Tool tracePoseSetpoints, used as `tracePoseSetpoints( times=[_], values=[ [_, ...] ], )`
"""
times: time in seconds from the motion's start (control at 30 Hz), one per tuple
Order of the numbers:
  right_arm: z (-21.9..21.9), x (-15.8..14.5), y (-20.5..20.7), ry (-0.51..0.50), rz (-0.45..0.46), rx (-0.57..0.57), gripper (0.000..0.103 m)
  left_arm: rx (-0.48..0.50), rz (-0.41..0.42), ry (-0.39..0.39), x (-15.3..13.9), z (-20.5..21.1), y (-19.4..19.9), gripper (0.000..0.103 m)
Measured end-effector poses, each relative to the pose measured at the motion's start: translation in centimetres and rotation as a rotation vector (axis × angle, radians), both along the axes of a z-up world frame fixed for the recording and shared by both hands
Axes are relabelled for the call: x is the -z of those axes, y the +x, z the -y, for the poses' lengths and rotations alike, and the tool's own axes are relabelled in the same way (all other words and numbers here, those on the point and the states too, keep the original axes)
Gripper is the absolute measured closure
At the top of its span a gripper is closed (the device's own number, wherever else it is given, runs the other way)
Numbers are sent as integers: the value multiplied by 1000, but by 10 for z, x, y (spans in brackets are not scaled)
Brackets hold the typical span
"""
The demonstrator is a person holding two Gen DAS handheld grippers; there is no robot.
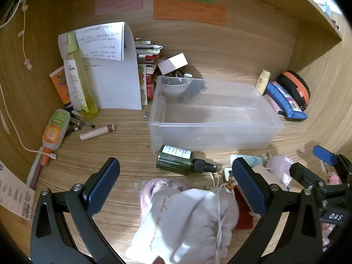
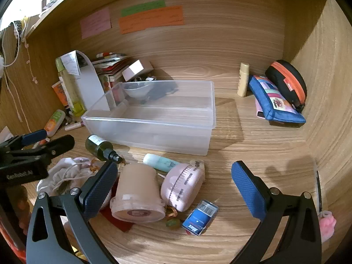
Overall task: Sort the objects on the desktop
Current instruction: 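Grasp the white drawstring cloth bag with the left tool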
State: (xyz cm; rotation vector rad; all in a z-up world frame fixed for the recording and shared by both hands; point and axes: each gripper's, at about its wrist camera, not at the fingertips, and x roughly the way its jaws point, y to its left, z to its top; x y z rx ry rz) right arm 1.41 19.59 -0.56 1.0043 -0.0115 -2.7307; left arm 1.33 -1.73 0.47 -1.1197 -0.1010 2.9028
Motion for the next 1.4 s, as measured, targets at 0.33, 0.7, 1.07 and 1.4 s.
tracePoseSetpoints(
  times=[0.33,0.7,1.07,1.4],
  values=[
    [-14,5,5,-5,0,17,0,78,31,31,3,12,17,0],
    [-27,19,9,-3,26,21,0,121,78,5,24,13,53,0],
    [-32,31,-1,5,68,41,0,149,217,36,56,3,33,0],
    [-32,46,-36,-40,178,-13,1,232,253,86,66,7,9,0]
  ],
)
